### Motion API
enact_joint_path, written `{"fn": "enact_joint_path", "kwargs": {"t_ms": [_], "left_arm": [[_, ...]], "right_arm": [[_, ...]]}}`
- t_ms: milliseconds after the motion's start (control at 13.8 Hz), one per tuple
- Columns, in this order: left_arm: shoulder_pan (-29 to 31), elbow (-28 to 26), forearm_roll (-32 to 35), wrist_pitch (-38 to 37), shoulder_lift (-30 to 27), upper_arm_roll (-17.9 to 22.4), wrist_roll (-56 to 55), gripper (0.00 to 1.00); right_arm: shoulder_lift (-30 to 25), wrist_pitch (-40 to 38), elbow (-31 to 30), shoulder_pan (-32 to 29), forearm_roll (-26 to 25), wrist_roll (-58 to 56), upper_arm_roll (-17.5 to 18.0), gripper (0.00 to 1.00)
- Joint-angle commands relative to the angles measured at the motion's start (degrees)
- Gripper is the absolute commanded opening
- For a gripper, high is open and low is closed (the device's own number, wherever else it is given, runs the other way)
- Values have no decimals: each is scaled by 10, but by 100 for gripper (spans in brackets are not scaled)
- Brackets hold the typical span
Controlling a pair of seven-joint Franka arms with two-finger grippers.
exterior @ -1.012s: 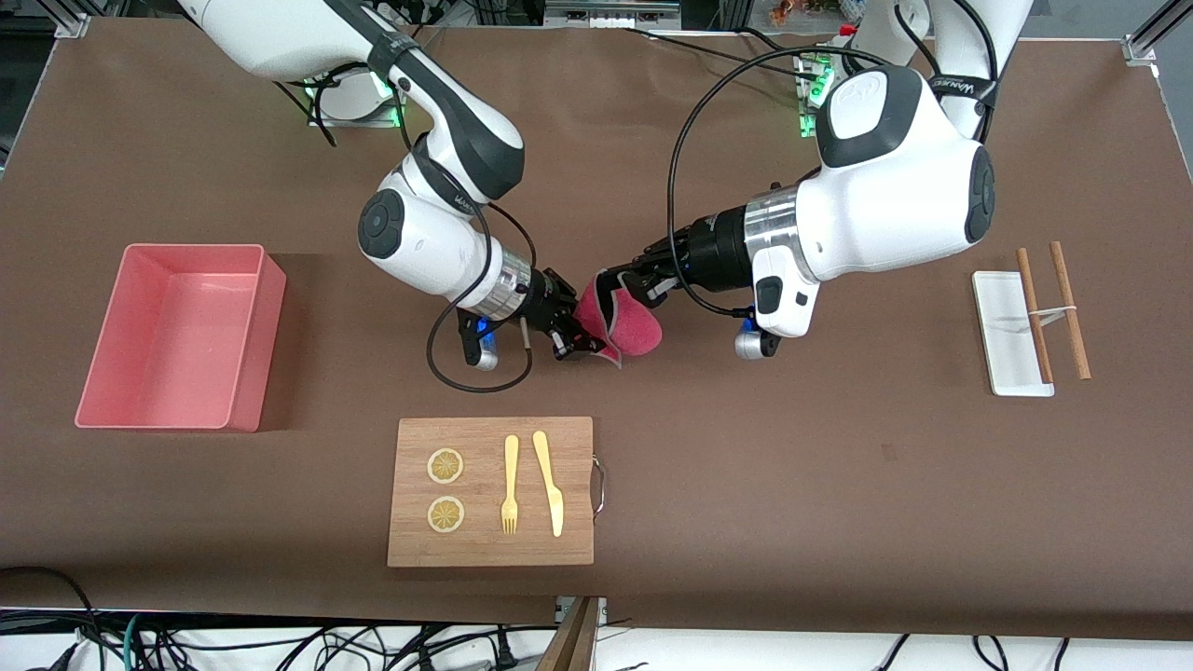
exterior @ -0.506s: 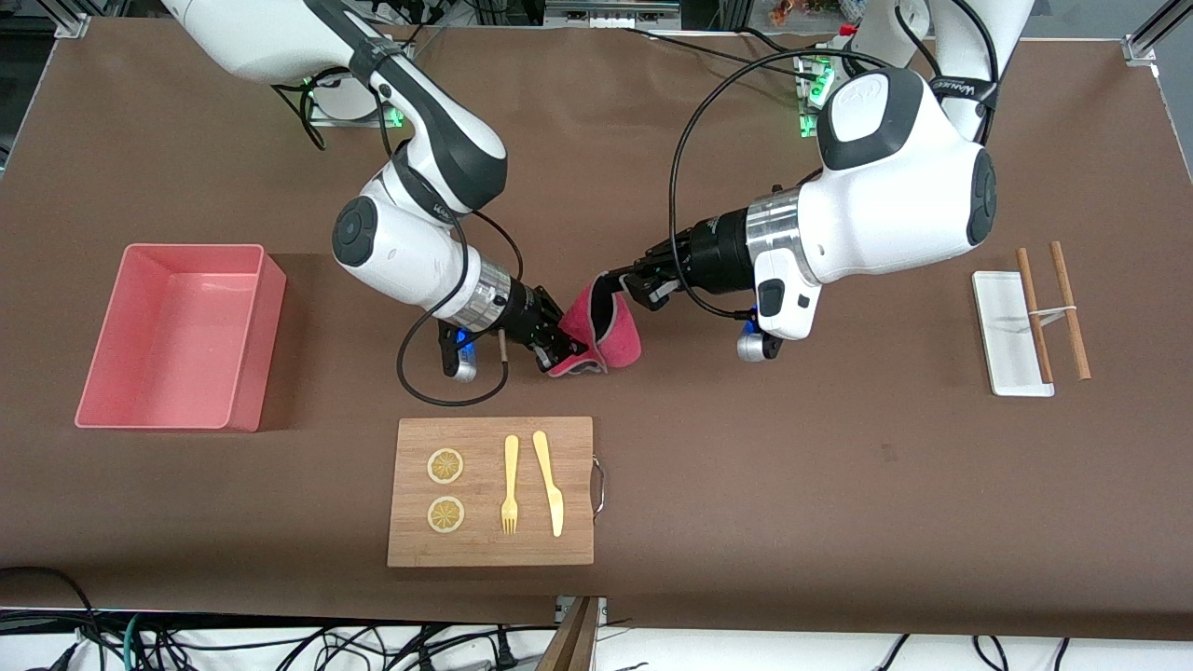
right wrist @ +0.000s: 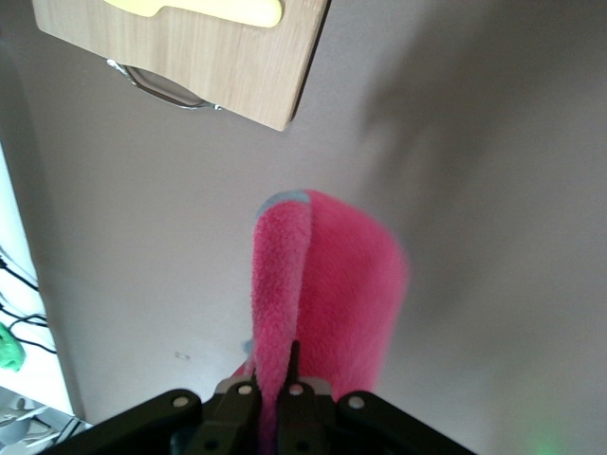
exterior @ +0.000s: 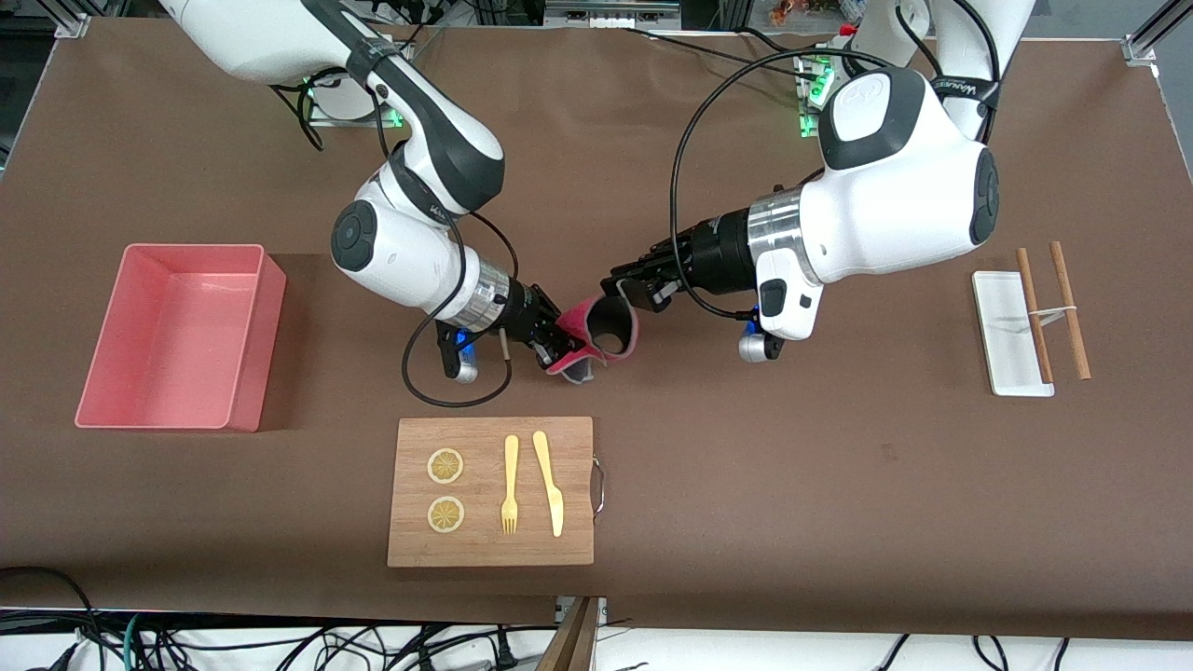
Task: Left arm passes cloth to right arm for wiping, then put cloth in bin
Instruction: 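Release the cloth from the left gripper and withdraw it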
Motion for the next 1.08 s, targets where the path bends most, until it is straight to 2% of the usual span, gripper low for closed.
{"fn": "enact_joint_path", "kwargs": {"t_ms": [0, 217, 361, 506, 651, 867, 1012], "left_arm": [[1, 14, -4, -2, 2, 3, 1, 100], [5, 14, 16, -8, 1, 6, 2, 100], [14, 13, 66, -18, -7, 5, 2, 100], [34, 14, 114, -59, -7, 6, 4, 100], [49, 14, 168, -91, -16, 4, 6, 100], [70, 14, 227, -134, -23, 5, 73, 100], [85, 11, 259, -172, -28, 6, 126, 100]], "right_arm": [[-7, -20, -5, -8, 0, -14, 3, 0], [-8, -73, -5, -11, -2, -49, 2, 0], [-10, -139, -9, -13, -8, -86, 0, 0], [-10, -184, -28, -13, -55, -98, -1, 0], [-10, -210, -53, -13, -84, -101, -1, 0], [-9, -240, -91, -14, -89, -145, -2, 0], [-6, -239, -107, -14, -107, -166, -22, 0]]}}
